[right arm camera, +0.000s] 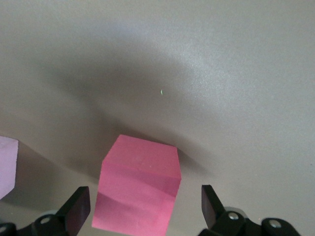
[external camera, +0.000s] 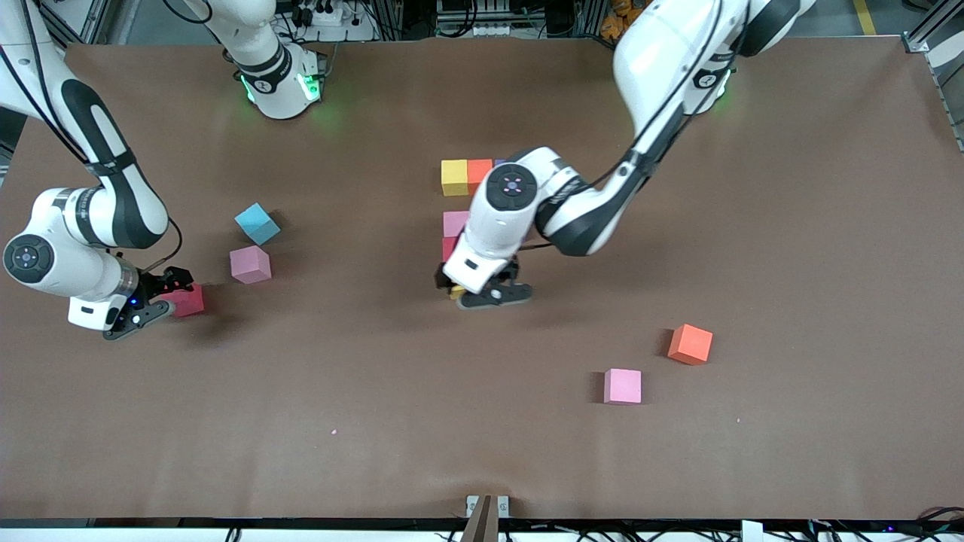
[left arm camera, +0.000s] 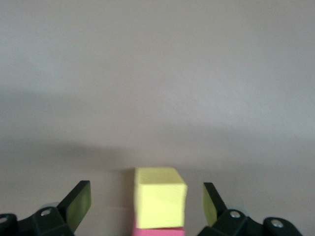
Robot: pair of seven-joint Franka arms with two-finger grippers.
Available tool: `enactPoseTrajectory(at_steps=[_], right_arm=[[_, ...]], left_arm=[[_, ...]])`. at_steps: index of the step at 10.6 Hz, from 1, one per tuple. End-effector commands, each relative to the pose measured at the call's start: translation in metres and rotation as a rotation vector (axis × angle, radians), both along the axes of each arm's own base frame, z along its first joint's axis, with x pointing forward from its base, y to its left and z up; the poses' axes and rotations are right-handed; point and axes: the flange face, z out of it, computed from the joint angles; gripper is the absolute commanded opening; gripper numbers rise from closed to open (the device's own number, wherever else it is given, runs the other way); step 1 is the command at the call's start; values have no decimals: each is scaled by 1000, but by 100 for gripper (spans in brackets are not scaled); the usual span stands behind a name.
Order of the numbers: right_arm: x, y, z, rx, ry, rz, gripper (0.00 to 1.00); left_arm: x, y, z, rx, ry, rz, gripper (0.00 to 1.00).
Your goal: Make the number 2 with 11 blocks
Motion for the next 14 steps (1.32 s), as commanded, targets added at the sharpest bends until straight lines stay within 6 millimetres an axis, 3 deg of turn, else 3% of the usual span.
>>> enactPoseTrajectory(at_steps=[1,4,6,7,8,10,14], right_arm=[[-8,-6,-5,4,-9,-13,100],[-16,-5,-16,14,-4,-25,99],[-16,-6,-17,17,-5,-31,30],[-17,-9,-19,21,-3,-39,7],[-16,-10,-18,22,-5,-41,0],[-8,7,-10,25,-20,-17,0],[22,126,41,16,17,-222,0]], left_arm=[[26,58,13,52,49,47,100],[66,128,17,107,43,92,100],[84,163,9,130,45,-53,100],[97,190,5,156,29,-156,100],[109,217,-6,172,31,-227,100],[123,239,-23,169,16,-239,100],[137,253,-47,179,-45,-310,100]])
